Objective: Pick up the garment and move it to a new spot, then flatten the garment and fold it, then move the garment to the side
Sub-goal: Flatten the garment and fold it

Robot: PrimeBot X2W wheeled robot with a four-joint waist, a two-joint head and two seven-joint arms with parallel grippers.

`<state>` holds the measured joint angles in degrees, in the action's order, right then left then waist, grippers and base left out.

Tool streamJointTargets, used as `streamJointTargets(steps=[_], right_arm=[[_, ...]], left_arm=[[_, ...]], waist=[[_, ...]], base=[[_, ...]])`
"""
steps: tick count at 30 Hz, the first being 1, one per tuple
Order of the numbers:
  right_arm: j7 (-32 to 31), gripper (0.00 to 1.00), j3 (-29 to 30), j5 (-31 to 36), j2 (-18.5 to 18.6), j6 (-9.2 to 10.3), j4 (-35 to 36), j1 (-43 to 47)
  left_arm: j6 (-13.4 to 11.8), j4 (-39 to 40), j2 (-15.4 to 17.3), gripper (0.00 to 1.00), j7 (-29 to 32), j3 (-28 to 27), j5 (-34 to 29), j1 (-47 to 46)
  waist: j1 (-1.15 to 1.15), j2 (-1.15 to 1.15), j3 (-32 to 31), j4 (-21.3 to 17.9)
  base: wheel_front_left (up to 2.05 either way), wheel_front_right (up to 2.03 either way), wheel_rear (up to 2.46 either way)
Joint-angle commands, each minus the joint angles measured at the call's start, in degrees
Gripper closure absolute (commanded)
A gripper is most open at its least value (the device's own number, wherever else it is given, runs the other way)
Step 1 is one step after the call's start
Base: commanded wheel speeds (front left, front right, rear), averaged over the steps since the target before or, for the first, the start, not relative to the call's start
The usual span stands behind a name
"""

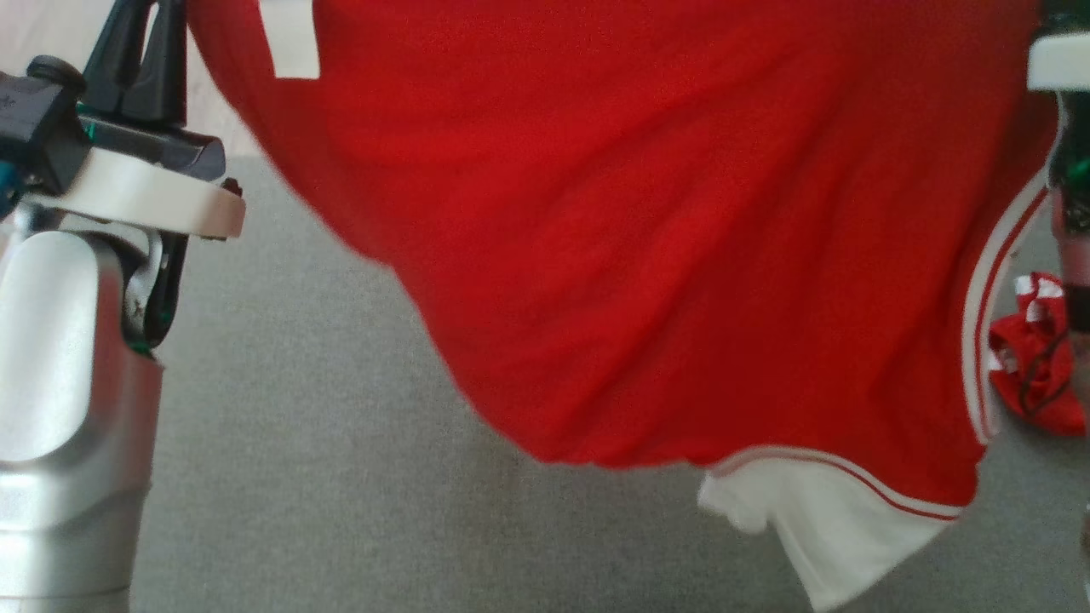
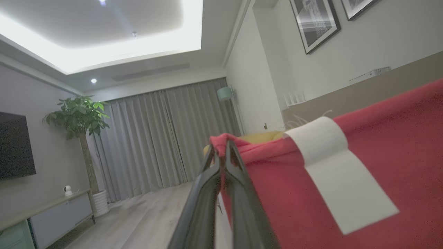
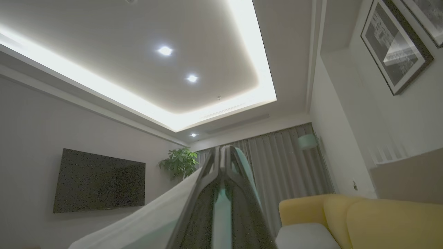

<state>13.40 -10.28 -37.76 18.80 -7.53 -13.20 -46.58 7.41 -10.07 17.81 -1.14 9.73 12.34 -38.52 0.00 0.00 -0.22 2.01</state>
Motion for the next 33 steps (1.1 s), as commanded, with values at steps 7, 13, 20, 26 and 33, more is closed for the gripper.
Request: streamJointTargets(steps=[7,13,20,26,33], right_arm=[[0.7,1.0,-1.2,6.0,-1.3,0.04,-10.6,-16.3],[1.6,1.0,3.5,11.0,-3.4,0.04,-14.8,-30.4],[1.6,1.0,4.8,10.8,-2.9,0.04,-14.0,-23.1],[1.6,1.0,3.6,5.3,-2.1,0.04,-11.2,-6.0],[1.6,1.0,4.2,-1.9,-3.6,0.04,-7.9,21.4]], left_arm=[[-3.2,-7.3,0.9,1.0,-1.3,-1.5,-1.0,-11.6],[-5.6,-15.4,0.0,1.0,-9.5,-1.8,-3.3,-25.2],[-6.2,-23.7,-2.8,1.0,-13.4,-3.1,-0.8,-21.7],[-6.0,-24.6,-6.7,1.0,-13.8,-4.5,1.0,-9.2],[-4.6,-23.9,-12.5,1.0,-13.8,-8.7,2.6,12.5]], waist=[[0.0,0.0,10.7,-0.5],[0.0,0.0,16.0,-1.5],[0.0,0.0,17.0,-2.0],[0.0,0.0,17.0,-2.1],[0.0,0.0,15.2,-3.7]], base=[[0.0,0.0,0.0],[0.0,0.0,0.0],[0.0,0.0,0.0],[0.0,0.0,0.0],[0.0,0.0,0.0]])
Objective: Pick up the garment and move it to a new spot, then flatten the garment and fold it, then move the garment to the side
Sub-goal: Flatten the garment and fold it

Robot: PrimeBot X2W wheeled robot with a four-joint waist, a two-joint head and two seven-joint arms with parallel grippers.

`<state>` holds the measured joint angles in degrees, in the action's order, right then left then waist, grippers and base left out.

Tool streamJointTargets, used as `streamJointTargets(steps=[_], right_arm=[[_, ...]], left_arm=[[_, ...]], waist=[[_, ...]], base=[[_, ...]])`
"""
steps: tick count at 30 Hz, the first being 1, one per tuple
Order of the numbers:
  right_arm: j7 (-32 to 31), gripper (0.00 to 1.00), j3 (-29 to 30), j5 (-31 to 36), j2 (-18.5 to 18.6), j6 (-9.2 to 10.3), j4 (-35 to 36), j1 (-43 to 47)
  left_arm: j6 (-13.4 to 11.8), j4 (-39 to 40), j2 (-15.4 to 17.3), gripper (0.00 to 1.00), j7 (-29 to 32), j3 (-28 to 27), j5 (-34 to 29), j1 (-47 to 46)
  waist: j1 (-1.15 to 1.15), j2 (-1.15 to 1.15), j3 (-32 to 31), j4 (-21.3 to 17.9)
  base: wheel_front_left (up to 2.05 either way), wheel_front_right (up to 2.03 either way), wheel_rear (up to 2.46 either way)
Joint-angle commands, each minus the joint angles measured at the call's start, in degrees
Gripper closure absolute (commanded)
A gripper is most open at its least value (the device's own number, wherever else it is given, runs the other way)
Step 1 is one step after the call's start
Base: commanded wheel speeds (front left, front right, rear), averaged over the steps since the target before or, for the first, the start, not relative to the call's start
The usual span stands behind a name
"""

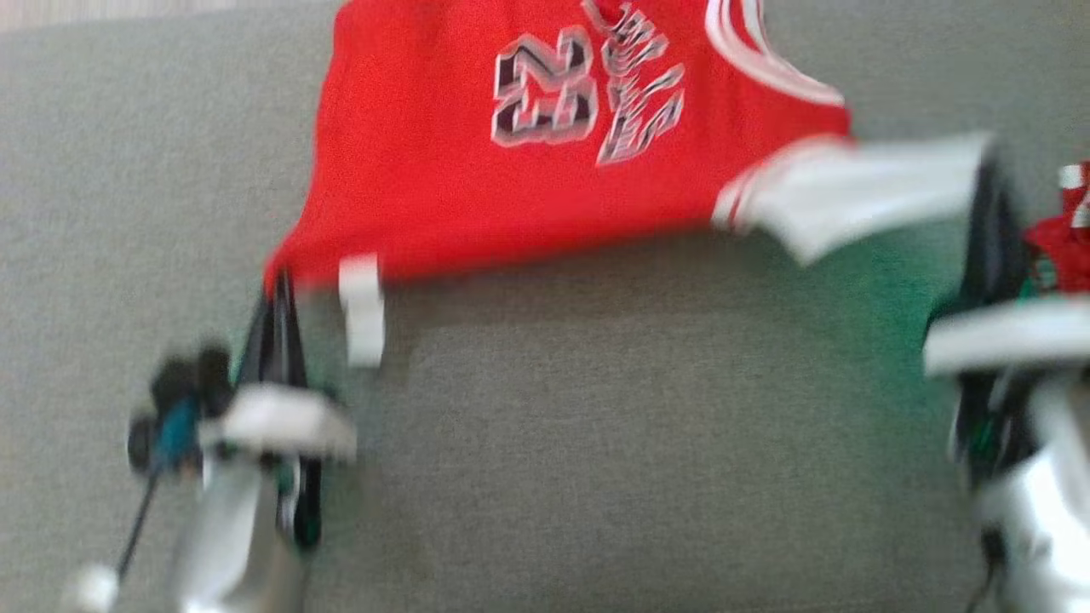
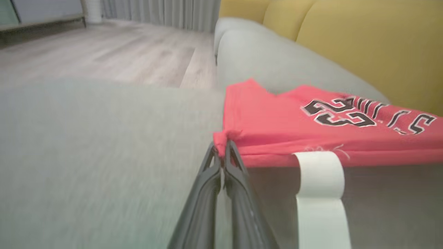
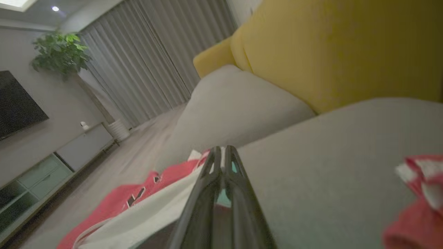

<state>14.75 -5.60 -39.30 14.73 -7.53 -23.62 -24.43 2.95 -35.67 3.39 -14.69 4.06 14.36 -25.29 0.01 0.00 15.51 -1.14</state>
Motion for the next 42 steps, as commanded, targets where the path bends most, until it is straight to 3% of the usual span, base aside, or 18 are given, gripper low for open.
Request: streamJointTargets(steps=[1,11,25,34,42], right_arm=[[0.2,1.0,-0.8,-0.9,0.2,0.04,2.9,2.1],[0.2,1.0,-5.7,-3.1,-1.5,0.04,2.3,18.8],[0.2,1.0,-8.2,-3.2,0.9,0.04,2.7,33.2],[0.2,1.0,-5.9,-2.3,-0.4,0.04,6.8,26.9],[-1.7,1.0,-4.6,0.9,-3.5,0.04,-0.4,12.7]], left_arm=[[0.0,1.7,1.5,1.0,-0.3,-3.7,0.5,1.5],[1.4,4.4,-0.5,1.0,-0.3,-6.8,-0.1,17.6],[0.7,9.9,-0.5,1.0,-0.3,-1.8,2.5,31.4],[0.5,13.2,-0.5,1.0,-0.3,-0.7,1.8,26.0],[-1.5,6.8,-0.5,1.0,-0.3,3.0,2.6,14.5]], waist=[[-0.01,0.0,-0.9,-0.8],[-0.01,0.0,-8.2,-2.4],[-0.01,0.0,-14.7,-0.4],[-0.01,0.0,-11.1,0.0],[-0.01,0.0,-5.9,1.0]], base=[[0.0,0.0,0.0],[0.0,0.0,0.0],[0.0,0.0,0.0],[0.0,0.0,0.0],[0.0,0.0,0.0]])
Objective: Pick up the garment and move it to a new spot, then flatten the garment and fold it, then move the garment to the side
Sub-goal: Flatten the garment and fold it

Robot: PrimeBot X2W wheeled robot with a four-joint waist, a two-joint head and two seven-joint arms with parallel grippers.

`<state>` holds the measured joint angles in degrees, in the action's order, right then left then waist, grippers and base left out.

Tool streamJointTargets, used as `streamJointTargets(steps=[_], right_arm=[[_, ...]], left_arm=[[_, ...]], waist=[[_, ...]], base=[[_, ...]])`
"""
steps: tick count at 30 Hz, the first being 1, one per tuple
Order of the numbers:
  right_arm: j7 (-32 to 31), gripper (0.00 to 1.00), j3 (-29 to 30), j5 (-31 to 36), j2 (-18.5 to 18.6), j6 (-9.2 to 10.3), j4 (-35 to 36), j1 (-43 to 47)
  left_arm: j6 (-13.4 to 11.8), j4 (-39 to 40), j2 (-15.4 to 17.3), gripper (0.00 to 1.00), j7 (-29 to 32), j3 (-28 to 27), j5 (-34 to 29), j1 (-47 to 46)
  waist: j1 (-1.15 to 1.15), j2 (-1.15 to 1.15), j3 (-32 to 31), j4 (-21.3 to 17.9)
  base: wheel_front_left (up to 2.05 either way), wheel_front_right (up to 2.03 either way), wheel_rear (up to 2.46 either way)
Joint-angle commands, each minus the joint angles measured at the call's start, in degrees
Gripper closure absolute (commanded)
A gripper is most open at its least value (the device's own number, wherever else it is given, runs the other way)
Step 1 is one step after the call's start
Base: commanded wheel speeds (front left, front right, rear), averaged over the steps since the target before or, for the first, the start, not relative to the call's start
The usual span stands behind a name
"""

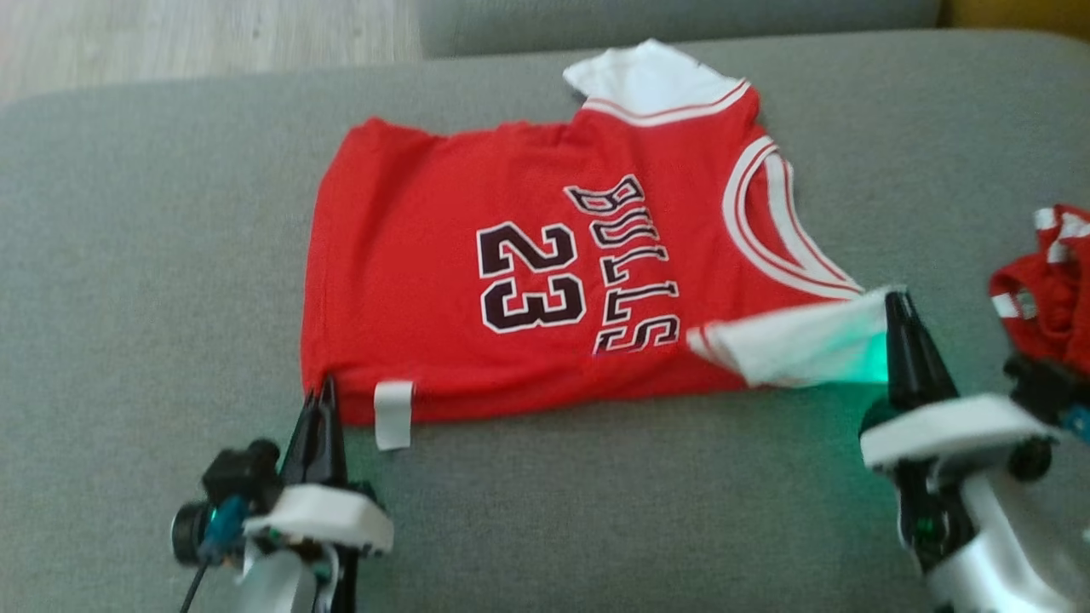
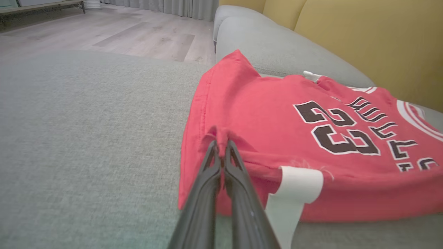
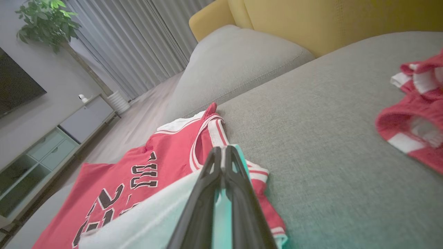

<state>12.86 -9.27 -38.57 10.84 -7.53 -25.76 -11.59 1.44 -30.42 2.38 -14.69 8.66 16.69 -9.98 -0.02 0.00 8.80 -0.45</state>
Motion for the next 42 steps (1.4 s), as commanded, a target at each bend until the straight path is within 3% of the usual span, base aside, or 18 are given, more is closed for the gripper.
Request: streamJointTargets(steps=[1,7,15,16,17,18,25,29,42], right_arm=[[0.0,1.0,-0.8,0.6,0.2,0.04,0.7,-1.7],[0.4,1.0,0.7,4.0,-0.6,0.04,-7.2,-11.3],[1.8,1.0,-0.2,8.9,-1.0,0.04,-12.7,-18.1],[1.9,0.57,-0.1,9.7,-1.1,0.04,-12.9,-18.6],[2.0,0.0,0.1,10.5,-1.3,0.04,-12.8,-19.0],[2.1,0.0,0.7,11.8,-1.2,0.04,-12.0,-19.3],[2.1,0.0,6.2,25.9,-3.0,0.04,-1.5,-13.7],[2.1,0.0,7.6,30.9,-4.8,0.04,1.2,-8.6],[2.1,0.0,8.3,33.0,-7.4,0.04,0.5,4.0]], left_arm=[[-0.4,0.8,0.5,1.0,-0.3,-1.2,0.3,-2.1],[-3.2,-3.5,0.5,1.0,-0.3,-0.4,0.0,-9.7],[-4.2,-6.0,0.5,1.0,-0.3,-1.5,-1.1,-13.6],[-4.6,-6.0,0.5,1.0,-0.3,-1.7,-1.2,-13.7],[-5.1,-5.8,0.5,0.69,-0.3,-1.9,-1.4,-13.8],[-5.5,-5.5,0.5,0.0,-0.3,-2.1,-1.7,-13.7],[-7.8,0.5,0.5,0.0,-0.3,-3.6,-6.0,-9.0],[-7.9,4.2,0.5,0.0,-0.3,-3.6,-7.8,-3.8],[-7.1,8.2,0.5,0.0,-0.3,-2.3,-7.9,8.8]], waist=[[0.02,0.0,1.4,0.4],[0.02,0.0,4.7,1.2],[0.02,0.0,6.0,1.6],[0.02,0.0,6.0,1.6],[0.02,0.0,6.0,1.6],[0.02,0.0,6.0,1.6],[0.02,0.0,4.1,1.5],[0.02,0.0,2.1,1.5],[0.02,0.0,-4.9,1.5]], base=[[0.0,0.0,0.0],[0.0,0.0,0.0],[0.0,0.0,0.0],[0.0,0.0,0.0],[0.0,0.0,0.0],[0.0,0.0,0.0],[0.0,0.0,0.0],[0.0,0.0,0.0],[0.0,0.0,0.0]])
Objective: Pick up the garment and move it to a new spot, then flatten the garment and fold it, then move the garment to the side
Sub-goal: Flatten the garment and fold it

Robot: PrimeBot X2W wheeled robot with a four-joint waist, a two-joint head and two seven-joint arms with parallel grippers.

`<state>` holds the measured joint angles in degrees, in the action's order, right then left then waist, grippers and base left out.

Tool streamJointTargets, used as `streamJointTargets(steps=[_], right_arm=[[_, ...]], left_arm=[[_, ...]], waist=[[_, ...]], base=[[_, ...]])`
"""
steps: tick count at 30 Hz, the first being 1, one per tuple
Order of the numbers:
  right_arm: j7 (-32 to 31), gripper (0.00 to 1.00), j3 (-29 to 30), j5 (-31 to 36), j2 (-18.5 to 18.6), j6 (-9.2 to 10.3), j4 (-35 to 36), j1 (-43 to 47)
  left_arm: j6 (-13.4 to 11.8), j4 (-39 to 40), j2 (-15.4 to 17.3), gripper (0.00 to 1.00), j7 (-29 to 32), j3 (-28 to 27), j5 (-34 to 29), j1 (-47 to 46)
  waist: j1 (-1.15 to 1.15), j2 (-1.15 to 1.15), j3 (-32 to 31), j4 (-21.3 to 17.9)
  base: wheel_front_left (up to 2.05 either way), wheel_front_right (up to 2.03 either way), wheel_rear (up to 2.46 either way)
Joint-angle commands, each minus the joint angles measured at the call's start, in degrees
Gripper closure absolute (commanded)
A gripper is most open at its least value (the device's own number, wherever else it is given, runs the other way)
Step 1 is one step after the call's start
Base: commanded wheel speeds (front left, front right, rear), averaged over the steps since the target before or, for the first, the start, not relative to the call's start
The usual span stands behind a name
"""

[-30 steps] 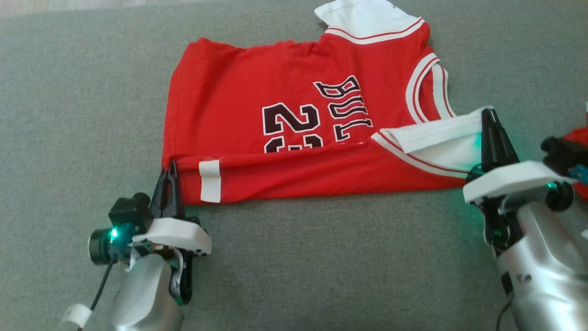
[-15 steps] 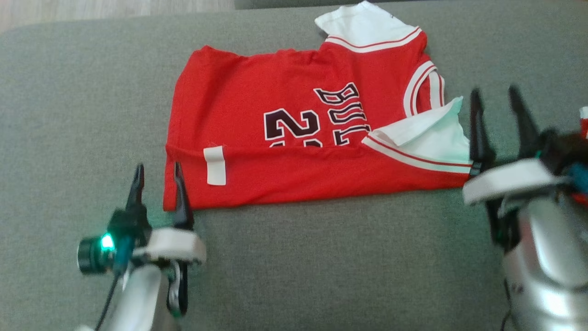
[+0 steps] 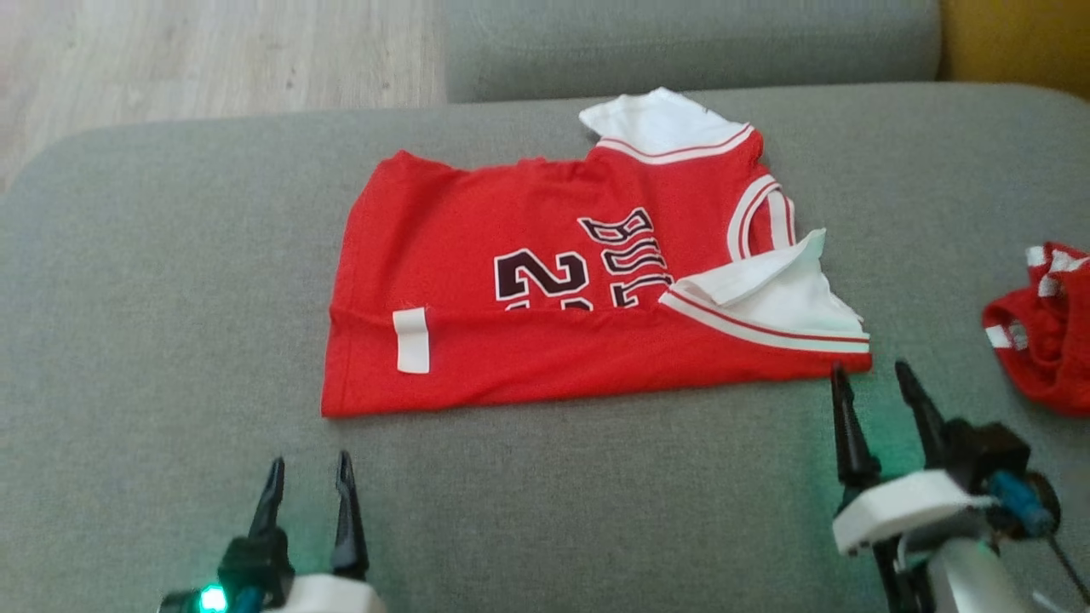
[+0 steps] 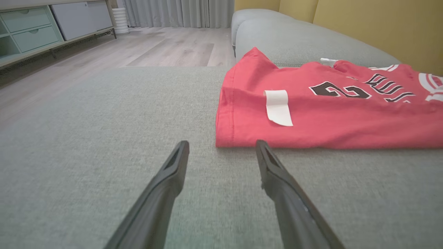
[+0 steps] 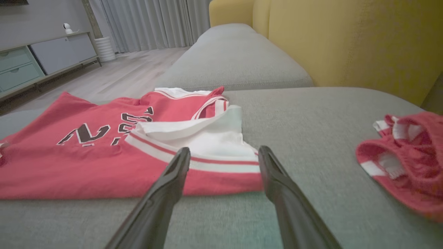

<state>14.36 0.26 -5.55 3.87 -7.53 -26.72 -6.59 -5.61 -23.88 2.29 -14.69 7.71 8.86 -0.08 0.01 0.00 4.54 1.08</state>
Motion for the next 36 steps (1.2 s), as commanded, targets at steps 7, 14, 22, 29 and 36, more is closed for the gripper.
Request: streamJointTargets(steps=[7,14,22,29,36], right_arm=[[0.6,0.0,-1.2,-0.3,-0.8,0.04,0.5,2.7],[0.6,0.0,-1.6,-0.6,-0.9,0.04,0.0,1.4],[0.6,0.0,-1.5,-0.8,-0.9,0.04,0.1,-4.7],[0.6,0.0,0.6,0.6,-0.6,0.04,-2.5,-9.9],[0.6,0.0,3.5,4.4,-0.8,0.04,-13.0,-13.5]], left_arm=[[0.7,2.3,0.6,0.0,-0.3,-2.0,0.0,2.3],[2.2,1.6,0.6,0.0,-0.3,-2.7,2.8,-0.2],[4.1,-2.8,0.6,0.0,-0.3,-3.0,5.8,-10.2],[4.6,-14.2,0.6,0.0,-0.3,-2.2,8.0,-16.3],[7.8,-26.0,0.6,0.52,-0.3,4.6,12.0,-19.0]], waist=[[-0.01,0.0,-2.3,-0.4],[-0.01,0.0,-0.3,-0.7],[-0.01,0.0,6.6,-1.1],[-0.01,0.0,10.4,-1.9],[-0.01,0.0,11.2,-1.5]], base=[[0.0,0.0,0.0],[0.0,0.0,0.0],[0.0,0.0,0.0],[0.0,0.0,0.0],[0.0,0.0,0.0]])
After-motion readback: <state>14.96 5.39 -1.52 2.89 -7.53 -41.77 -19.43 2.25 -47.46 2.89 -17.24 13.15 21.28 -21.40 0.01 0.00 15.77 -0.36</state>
